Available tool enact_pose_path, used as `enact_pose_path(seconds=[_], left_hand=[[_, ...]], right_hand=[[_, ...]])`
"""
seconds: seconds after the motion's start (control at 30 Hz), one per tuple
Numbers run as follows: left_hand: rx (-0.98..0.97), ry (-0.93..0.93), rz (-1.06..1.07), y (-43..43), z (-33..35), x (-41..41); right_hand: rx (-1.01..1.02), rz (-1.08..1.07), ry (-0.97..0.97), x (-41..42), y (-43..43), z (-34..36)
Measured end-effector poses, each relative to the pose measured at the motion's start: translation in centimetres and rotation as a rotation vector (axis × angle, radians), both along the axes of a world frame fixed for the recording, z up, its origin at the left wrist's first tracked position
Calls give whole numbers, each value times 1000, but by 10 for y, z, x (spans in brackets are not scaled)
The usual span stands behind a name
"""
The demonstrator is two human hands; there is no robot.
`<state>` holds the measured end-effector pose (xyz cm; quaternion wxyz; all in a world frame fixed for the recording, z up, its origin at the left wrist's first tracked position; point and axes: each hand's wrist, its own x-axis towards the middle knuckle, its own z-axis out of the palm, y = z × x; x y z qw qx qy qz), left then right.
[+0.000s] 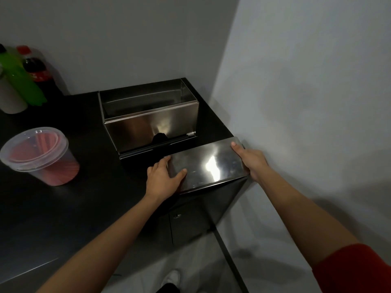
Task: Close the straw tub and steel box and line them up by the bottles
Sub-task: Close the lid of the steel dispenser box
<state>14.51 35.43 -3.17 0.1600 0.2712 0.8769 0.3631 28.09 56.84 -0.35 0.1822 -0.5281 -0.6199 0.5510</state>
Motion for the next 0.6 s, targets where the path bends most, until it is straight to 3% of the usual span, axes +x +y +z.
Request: enact_pose_path(seconds=[0.4,0.6], left_hand=[[149,-128,52,-17,12,18],[226,-17,79,-35,35,13]], right_hand=[[-94,-5,75,17,-13,0],[147,14,53,4,-27,7]])
